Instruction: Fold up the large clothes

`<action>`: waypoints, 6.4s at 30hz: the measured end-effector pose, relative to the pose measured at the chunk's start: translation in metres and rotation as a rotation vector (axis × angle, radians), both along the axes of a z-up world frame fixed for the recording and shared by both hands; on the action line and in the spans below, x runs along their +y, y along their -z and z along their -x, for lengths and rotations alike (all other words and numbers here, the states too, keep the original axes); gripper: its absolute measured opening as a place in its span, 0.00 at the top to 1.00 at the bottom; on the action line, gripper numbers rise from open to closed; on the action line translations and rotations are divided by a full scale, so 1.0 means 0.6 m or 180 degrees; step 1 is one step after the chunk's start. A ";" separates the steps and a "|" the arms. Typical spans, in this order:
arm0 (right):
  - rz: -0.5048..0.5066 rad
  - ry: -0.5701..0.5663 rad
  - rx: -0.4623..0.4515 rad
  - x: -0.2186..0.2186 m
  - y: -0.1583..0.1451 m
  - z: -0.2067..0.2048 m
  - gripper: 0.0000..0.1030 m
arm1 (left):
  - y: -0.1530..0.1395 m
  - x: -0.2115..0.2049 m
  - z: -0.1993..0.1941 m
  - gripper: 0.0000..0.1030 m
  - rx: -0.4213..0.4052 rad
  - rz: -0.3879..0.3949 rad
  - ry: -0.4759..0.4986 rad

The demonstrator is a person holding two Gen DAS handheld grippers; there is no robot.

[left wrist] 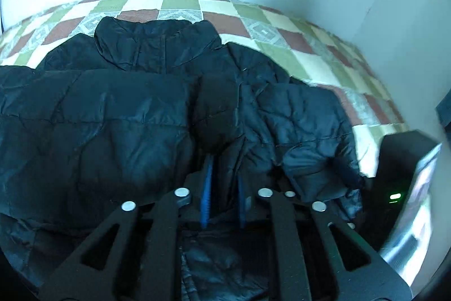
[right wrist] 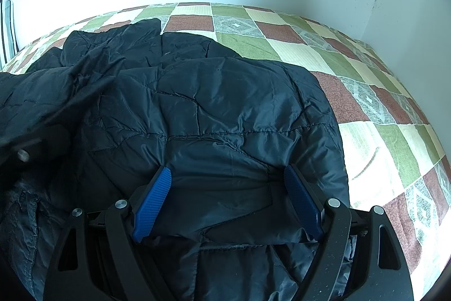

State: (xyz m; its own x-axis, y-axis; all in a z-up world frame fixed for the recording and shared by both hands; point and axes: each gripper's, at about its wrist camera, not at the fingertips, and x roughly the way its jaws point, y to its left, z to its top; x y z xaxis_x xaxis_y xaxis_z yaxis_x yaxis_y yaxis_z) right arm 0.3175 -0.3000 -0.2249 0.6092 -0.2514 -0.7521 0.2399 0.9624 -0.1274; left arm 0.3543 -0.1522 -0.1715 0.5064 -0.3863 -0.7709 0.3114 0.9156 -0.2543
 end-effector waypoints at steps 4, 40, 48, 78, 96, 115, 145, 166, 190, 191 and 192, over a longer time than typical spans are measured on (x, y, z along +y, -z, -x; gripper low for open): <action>0.0008 0.0001 0.0003 0.002 0.000 0.000 0.21 | -0.037 0.019 0.018 0.59 -0.0152 0.0015 0.0014; -0.0538 -0.0528 -0.0008 0.146 -0.052 -0.051 0.84 | -0.039 0.445 0.026 0.53 -0.0549 -0.0637 -0.1298; -0.0315 -0.0257 -0.0054 0.091 -0.062 -0.043 0.87 | -0.030 0.394 -0.011 0.51 -0.0620 -0.0782 -0.0993; -0.0433 -0.0327 -0.0121 0.078 -0.077 -0.069 0.57 | -0.046 0.284 -0.048 0.50 -0.0561 -0.0708 -0.0605; -0.0183 -0.0505 0.0159 0.136 0.001 -0.155 0.48 | 0.067 0.196 -0.114 0.46 -0.0213 -0.1108 -0.0490; -0.0141 -0.0188 0.0029 -0.051 -0.094 0.288 0.26 | -0.039 0.558 0.319 0.25 -0.0398 -0.0772 -0.0974; -0.0913 -0.0033 0.0166 -0.080 -0.025 0.504 0.64 | 0.045 0.627 0.486 0.56 0.0196 0.0005 -0.0759; -0.1171 -0.0217 -0.0396 -0.077 -0.117 0.524 0.90 | -0.094 0.647 0.491 0.90 -0.0348 0.0631 -0.0867; -0.1416 -0.0090 -0.0489 -0.163 -0.153 0.082 0.90 | -0.137 0.551 -0.010 0.90 -0.0381 0.0313 -0.1061; -0.1432 -0.0058 -0.0422 -0.166 -0.136 0.060 0.90 | -0.125 0.546 -0.025 0.90 -0.0348 0.0279 -0.1066; -0.1439 -0.0044 -0.0375 -0.169 -0.125 0.046 0.90 | -0.112 0.541 -0.041 0.90 -0.0315 0.0231 -0.1068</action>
